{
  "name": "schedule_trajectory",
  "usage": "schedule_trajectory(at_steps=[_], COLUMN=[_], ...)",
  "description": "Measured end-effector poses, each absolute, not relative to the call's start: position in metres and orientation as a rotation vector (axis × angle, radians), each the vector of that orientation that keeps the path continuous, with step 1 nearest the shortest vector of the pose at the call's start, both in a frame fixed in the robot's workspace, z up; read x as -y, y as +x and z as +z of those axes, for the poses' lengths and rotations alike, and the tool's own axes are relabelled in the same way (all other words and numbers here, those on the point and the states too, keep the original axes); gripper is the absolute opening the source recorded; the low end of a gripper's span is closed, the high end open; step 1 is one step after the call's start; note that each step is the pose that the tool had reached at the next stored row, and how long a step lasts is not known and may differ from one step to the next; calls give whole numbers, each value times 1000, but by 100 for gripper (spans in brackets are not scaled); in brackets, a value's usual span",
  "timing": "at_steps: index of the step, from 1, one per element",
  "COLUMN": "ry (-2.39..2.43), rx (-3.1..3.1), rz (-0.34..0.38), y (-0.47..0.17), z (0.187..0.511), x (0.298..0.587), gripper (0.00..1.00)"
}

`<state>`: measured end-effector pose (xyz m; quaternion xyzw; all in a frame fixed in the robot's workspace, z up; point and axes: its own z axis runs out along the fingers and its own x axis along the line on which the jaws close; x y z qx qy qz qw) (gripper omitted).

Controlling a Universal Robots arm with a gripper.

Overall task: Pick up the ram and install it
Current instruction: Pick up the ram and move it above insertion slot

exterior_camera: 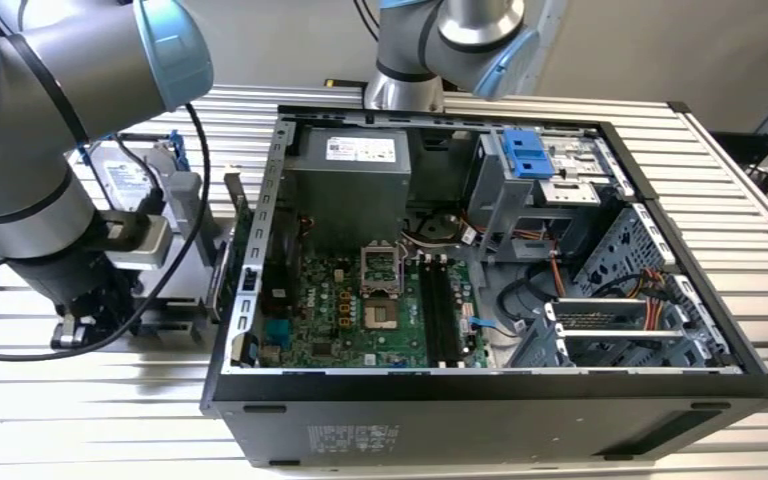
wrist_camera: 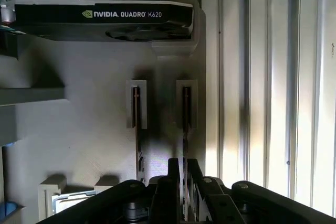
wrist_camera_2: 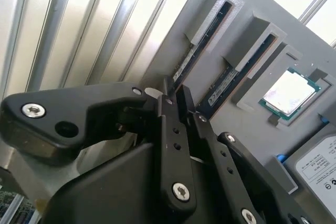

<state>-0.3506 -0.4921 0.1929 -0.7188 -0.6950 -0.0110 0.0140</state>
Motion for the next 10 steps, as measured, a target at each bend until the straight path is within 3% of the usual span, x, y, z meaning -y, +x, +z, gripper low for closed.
schedule_trajectory(at_steps=[4, 5, 10], ry=[-2238, -2238, -2238], rx=[2164, 2164, 2164], rz=[-34, -34, -34], y=[-351, -351, -351], z=[193, 193, 192], x=[492, 492, 492], gripper=[100, 0, 0])
